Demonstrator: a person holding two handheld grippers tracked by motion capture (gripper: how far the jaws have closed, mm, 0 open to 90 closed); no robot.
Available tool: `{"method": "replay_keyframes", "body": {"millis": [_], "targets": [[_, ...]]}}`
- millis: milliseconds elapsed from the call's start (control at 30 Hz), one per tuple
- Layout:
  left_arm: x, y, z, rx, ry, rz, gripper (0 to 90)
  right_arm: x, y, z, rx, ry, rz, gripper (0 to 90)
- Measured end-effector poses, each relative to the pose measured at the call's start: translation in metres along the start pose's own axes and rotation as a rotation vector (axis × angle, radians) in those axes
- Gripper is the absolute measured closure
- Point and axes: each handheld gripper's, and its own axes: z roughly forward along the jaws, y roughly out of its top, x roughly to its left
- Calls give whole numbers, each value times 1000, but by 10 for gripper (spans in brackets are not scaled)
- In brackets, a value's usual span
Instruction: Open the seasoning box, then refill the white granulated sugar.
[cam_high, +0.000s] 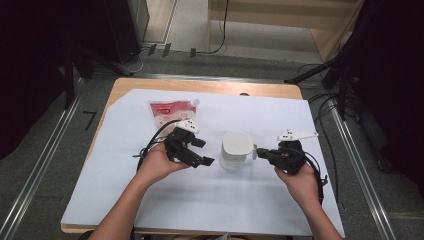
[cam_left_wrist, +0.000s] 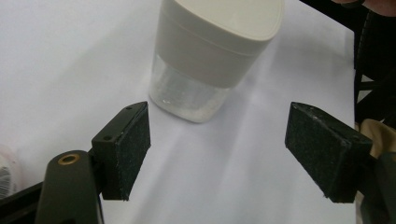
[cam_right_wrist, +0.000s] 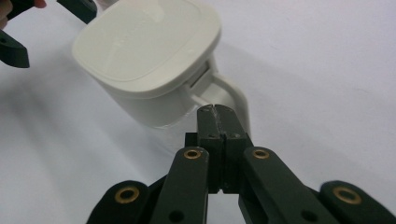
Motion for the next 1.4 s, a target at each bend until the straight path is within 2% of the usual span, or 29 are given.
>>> {"method": "replay_keyframes", "body": {"millis": [200, 267, 433, 667, 800, 900, 967, 1067, 1133, 1200, 1400], "targets": [[0, 7, 2, 7, -17, 26, 235, -6, 3, 3, 9, -3, 16, 900], [-1, 10, 4, 32, -16, 44, 231, -7, 4, 5, 8, -9, 7, 900], [1, 13, 8, 31, -38, 42, 225, -9, 7, 7, 12, -13, 11, 900], [2, 25, 13, 36, -46, 67, 225, -11, 8, 11, 21, -17, 6, 900], [3, 32, 21, 59, -42, 87, 202, -13, 9, 12, 15, -9, 14, 900], [5, 37, 27, 55, -35, 93, 168, -15, 10, 12, 16, -6, 15, 900], [7, 39, 31, 60, -62, 87, 163, -14, 10, 12, 17, -9, 5, 900], [7, 42, 36, 70, -63, 88, 165, -15, 10, 12, 16, -10, 2, 900], [7, 43, 40, 77, -40, 99, 150, -14, 10, 12, 16, -12, -1, 900], [6, 43, 43, 80, -37, 100, 129, -14, 10, 12, 17, -13, -2, 900], [10, 43, 53, 89, -70, 92, 129, -13, 10, 12, 13, -18, -3, 900]]}}
